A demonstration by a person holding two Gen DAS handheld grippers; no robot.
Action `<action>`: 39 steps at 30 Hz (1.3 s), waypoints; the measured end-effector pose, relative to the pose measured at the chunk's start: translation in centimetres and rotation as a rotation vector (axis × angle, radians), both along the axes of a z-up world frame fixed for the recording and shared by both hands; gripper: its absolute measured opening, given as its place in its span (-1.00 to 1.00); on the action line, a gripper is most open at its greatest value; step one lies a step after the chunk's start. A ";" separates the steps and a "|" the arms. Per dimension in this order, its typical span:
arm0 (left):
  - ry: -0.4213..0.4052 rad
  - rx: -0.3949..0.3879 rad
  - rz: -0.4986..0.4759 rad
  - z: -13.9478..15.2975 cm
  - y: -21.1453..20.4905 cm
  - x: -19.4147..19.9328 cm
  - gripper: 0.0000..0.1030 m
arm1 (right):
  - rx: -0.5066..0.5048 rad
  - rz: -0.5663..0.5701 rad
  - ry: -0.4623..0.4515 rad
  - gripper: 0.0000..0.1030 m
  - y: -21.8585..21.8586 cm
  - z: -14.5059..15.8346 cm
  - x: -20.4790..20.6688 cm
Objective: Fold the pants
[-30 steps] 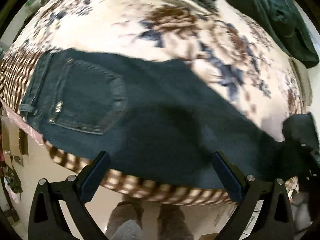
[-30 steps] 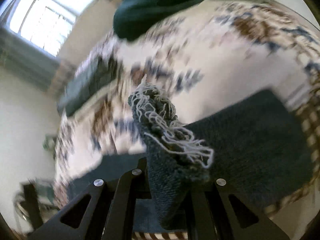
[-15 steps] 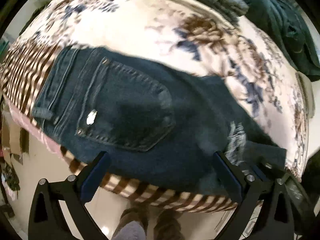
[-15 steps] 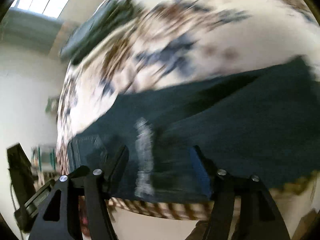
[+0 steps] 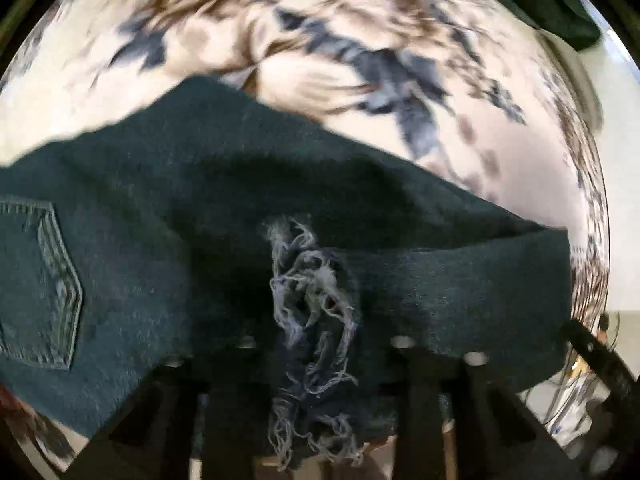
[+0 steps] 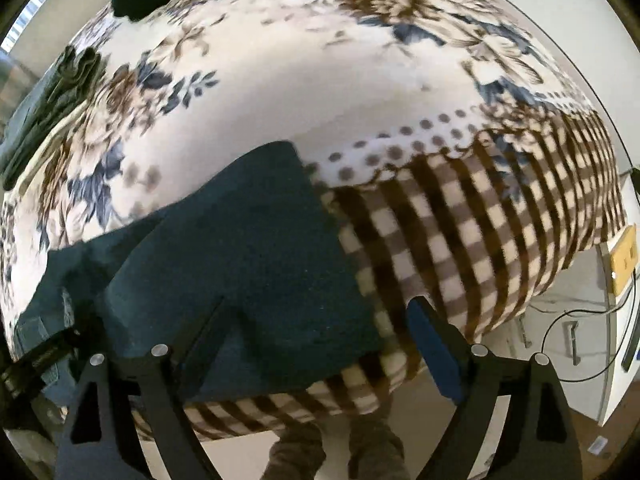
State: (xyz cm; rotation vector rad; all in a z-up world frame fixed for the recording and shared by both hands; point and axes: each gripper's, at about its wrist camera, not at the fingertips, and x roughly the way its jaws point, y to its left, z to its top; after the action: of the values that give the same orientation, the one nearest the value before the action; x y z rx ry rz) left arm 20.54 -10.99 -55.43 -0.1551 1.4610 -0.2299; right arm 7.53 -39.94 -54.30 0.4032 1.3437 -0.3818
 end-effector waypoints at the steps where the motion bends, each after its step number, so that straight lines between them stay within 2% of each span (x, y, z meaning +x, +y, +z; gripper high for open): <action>1: -0.018 -0.005 0.001 0.5 0.2 -0.1 -0.80 | 0.003 0.005 0.003 0.77 0.3 0.1 0.1; 3: -0.064 -0.018 0.005 1.9 0.8 -0.2 -0.85 | 0.010 0.029 0.009 0.76 1.0 0.1 0.3; 6: -0.107 0.006 0.021 2.4 1.6 0.1 -0.86 | 0.010 0.059 -0.018 0.36 2.5 0.5 0.5; 8: -0.104 0.003 0.029 2.3 1.9 0.5 -0.86 | 0.019 0.095 -0.019 0.27 3.8 0.7 0.6; 9: -0.097 0.004 0.031 1.9 1.9 0.7 -0.86 | 0.031 0.117 -0.029 0.03 4.4 0.8 0.8; 10: -0.092 0.007 0.030 1.6 1.9 0.8 -0.84 | 0.064 0.137 -0.051 -0.06 5.1 0.9 1.0; 11: -0.080 0.008 0.035 1.0 1.9 0.8 -0.84 | 0.091 0.148 -0.060 -0.06 5.6 0.9 1.2; 13: -0.049 -0.022 0.065 0.2 2.6 0.9 -0.75 | 0.194 0.170 -0.094 -0.37 7.0 0.6 1.9; 16: -0.009 -0.052 0.167 1.4 4.5 0.5 -0.53 | 0.298 0.217 -0.102 -0.42 9.8 -0.6 3.3; 18: -0.021 -0.023 0.245 2.9 5.5 -0.3 -0.41 | 0.348 0.273 -0.066 -0.55 12.1 -2.3 4.0; 20: -0.062 -0.050 0.296 4.4 6.0 -1.3 -0.32 | 0.370 0.317 -0.015 -0.55 14.0 -3.8 3.7; 22: -0.080 -0.079 0.283 5.0 5.4 -2.0 0.01 | 0.351 0.356 -0.002 -0.55 14.9 -4.2 3.4; 25: -0.045 -0.099 0.216 3.6 3.4 -2.6 0.04 | 0.361 0.393 0.014 -0.55 15.3 -4.4 2.9; 27: -0.003 -0.037 0.173 1.8 2.7 -3.0 0.04 | 0.370 0.399 0.045 -0.55 15.0 -4.6 2.8; 30: 0.007 0.037 0.152 -0.3 3.5 -4.0 0.04 | 0.357 0.424 0.074 -0.59 15.1 -4.6 2.9; 32: -0.007 0.005 0.151 -0.8 4.5 -4.5 0.04 | 0.348 0.433 0.084 -0.59 15.3 -4.7 3.0; 36: -0.013 0.002 0.125 -0.5 4.6 -4.5 0.04 | 0.280 0.409 0.101 -0.52 15.3 -3.7 3.5; 38: -0.011 -0.018 0.144 0.0 4.8 -4.2 0.04 | 0.139 0.398 0.113 -0.05 15.4 -2.5 3.5; 39: -0.013 -0.029 0.167 0.5 5.3 -4.2 0.08 | 0.030 0.387 0.135 0.42 15.5 -2.0 3.6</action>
State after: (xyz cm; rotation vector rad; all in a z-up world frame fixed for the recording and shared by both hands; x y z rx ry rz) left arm 16.37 -5.74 -54.93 -0.2967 1.4236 -0.1160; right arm 11.09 -24.42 -56.29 0.1368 1.5231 -0.0670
